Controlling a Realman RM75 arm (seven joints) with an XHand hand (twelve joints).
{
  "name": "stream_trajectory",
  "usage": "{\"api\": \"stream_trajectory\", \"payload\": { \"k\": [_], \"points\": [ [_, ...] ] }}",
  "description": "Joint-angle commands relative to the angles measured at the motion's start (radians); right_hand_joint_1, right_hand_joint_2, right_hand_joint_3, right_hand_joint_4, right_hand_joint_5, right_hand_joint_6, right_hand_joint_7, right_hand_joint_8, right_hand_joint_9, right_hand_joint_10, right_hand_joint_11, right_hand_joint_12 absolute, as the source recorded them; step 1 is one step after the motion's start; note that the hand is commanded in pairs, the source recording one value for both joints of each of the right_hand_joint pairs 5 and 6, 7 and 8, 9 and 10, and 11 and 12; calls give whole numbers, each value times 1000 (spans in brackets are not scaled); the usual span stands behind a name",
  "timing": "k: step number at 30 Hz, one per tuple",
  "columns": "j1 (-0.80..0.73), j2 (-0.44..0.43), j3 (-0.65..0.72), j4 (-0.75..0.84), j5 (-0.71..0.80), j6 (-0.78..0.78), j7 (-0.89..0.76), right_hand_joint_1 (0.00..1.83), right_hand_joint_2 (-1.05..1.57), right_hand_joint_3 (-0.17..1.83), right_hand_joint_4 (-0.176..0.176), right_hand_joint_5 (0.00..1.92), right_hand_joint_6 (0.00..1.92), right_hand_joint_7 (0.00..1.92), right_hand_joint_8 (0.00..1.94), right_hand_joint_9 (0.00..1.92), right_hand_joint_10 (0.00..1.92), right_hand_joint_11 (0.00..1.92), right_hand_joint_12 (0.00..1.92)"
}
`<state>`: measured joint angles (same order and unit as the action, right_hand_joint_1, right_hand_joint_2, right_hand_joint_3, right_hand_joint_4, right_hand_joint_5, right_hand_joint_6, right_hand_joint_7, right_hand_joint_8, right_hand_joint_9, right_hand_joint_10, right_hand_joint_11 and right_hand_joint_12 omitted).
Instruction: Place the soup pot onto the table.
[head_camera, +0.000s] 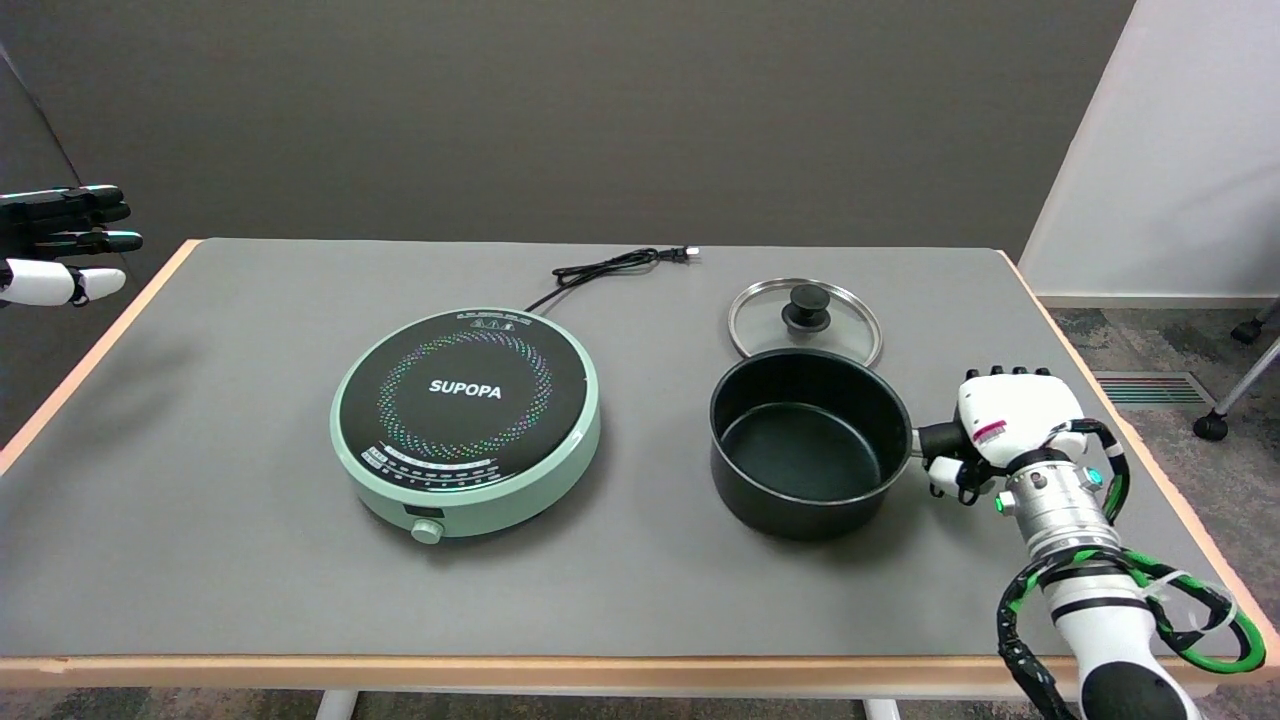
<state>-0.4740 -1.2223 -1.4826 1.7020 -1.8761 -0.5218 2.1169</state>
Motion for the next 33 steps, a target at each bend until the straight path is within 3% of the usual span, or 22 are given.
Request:
{"api": "stream_trajectory", "payload": {
  "k": [1,3,4,5,6,7,8,10,17,20,28,33],
  "points": [
    [-5,-4,-50,-1,-90,-94,-6,706,794,1083,-67,1232,1232,1232,1232,1232,1232,1232,1232],
    [-8,-6,-43,14,-91,-94,-7,736,388,1430,-1,1102,1102,1102,1102,1102,1102,1102,1102],
    [-9,-7,-40,18,-91,-94,-7,781,84,1578,73,980,980,980,980,980,980,980,980],
    [-9,-7,-37,24,-91,-93,-7,848,-220,1561,168,829,829,829,829,829,829,829,829],
    [-9,-7,-34,30,-91,-88,-7,877,-330,1425,147,747,747,747,747,747,747,747,747],
    [-9,-7,-31,34,-91,-85,-7,924,-408,1289,151,661,661,661,661,661,661,661,661],
    [-9,-7,-27,37,-91,-81,-8,938,-467,1191,125,673,673,673,673,673,673,673,673],
    [-7,-7,-22,39,-91,-74,-9,931,-514,1138,95,616,616,616,616,616,616,616,616],
    [9,3,-4,43,-91,-55,-10,963,-687,942,107,180,180,180,180,180,180,180,180],
    [21,10,8,58,-91,-60,-10,921,-687,876,83,35,35,35,35,35,35,35,35],
    [105,15,25,97,-84,-60,-10,914,-654,754,73,0,0,0,0,0,0,0,0],
    [180,7,25,109,-59,-30,-10,894,-581,613,85,0,0,0,0,0,0,0,0]
  ]
}}
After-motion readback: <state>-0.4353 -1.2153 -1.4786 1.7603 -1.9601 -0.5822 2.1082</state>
